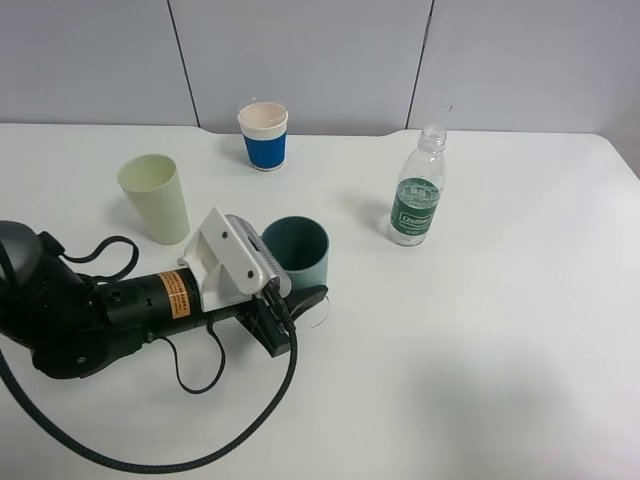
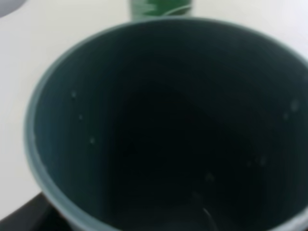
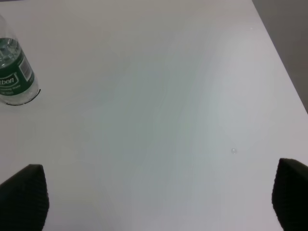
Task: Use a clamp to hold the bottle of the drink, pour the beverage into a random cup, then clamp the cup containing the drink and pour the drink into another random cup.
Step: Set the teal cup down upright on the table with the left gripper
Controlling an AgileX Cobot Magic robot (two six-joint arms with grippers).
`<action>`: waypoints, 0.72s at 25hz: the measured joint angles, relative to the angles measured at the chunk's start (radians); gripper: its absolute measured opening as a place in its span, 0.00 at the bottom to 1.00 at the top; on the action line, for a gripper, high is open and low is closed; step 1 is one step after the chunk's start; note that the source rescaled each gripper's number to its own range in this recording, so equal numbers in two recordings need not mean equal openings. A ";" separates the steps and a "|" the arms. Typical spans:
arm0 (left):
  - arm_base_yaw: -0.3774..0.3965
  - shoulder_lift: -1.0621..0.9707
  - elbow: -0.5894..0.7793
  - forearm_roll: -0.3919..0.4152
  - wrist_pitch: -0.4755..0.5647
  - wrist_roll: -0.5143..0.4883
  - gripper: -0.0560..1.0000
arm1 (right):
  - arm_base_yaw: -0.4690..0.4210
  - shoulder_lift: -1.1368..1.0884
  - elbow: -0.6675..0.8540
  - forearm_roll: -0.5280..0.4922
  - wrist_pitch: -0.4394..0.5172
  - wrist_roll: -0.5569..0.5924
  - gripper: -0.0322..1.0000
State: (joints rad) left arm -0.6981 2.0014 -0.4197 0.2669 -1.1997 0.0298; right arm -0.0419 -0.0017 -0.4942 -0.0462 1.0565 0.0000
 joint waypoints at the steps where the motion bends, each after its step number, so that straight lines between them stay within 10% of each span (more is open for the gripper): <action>1: 0.000 0.008 -0.009 0.013 0.000 0.000 0.06 | 0.000 0.000 0.000 0.000 0.000 0.000 0.98; 18: 0.000 0.083 -0.064 0.074 0.000 0.000 0.06 | 0.000 0.000 0.000 0.000 0.000 0.000 0.98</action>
State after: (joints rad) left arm -0.6981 2.0848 -0.4836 0.3412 -1.1996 0.0294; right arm -0.0419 -0.0017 -0.4942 -0.0462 1.0565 0.0000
